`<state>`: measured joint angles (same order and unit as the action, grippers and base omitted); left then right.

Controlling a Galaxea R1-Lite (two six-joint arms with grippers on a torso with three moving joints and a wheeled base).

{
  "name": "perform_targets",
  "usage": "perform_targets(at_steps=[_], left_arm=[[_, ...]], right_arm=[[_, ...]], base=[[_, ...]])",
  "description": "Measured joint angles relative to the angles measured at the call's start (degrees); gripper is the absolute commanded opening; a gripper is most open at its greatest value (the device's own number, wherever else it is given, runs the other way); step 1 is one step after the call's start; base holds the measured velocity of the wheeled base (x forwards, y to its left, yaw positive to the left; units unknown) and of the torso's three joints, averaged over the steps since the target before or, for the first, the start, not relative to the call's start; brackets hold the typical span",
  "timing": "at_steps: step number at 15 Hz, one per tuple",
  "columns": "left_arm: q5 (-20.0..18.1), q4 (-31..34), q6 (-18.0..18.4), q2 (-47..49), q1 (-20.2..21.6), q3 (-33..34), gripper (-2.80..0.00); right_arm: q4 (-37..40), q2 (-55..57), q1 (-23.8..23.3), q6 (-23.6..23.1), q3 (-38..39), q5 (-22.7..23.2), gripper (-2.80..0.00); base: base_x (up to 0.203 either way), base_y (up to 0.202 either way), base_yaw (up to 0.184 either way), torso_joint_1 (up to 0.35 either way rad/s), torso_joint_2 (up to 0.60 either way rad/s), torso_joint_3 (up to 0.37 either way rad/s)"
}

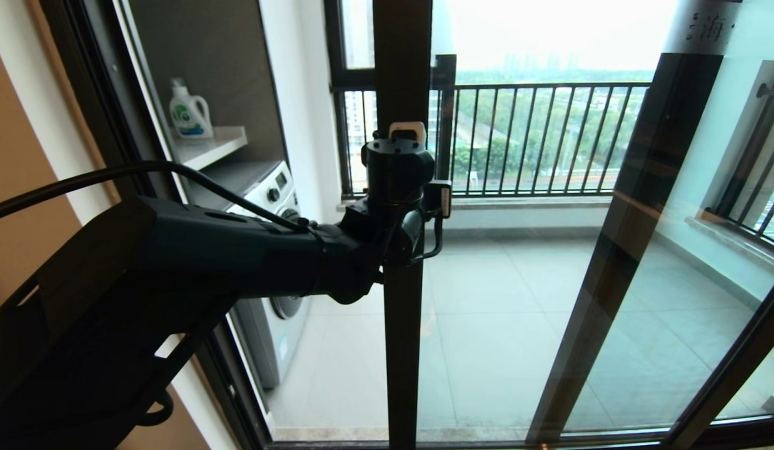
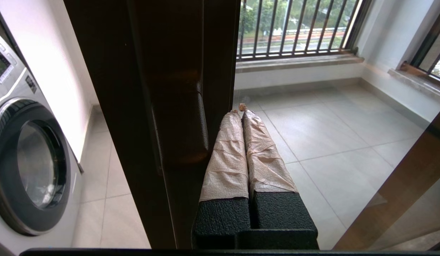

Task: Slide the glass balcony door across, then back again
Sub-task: Close the slid door

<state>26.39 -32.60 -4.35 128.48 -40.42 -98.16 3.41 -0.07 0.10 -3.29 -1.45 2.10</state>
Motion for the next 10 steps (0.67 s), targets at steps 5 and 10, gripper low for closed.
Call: perform_targets(at_steps=[5, 10], left_arm=[[0.1, -0.37, -0.06, -0.37, 1.06, 0.56, -2.8], [0.44, -0.49, -0.24, -1.12, 1.91, 1.91, -2.8]], right_arm=[[0.0, 0.0, 0.0, 0.01, 0.02, -0.01, -2.8], [0.0, 0.0, 0.0, 0.0, 0.0, 0.01, -2.8]], base=[[0.0, 0.0, 0.0, 0.0, 0.0, 0.0], [0.0, 0.0, 0.0, 0.0, 0.0, 0.0]])
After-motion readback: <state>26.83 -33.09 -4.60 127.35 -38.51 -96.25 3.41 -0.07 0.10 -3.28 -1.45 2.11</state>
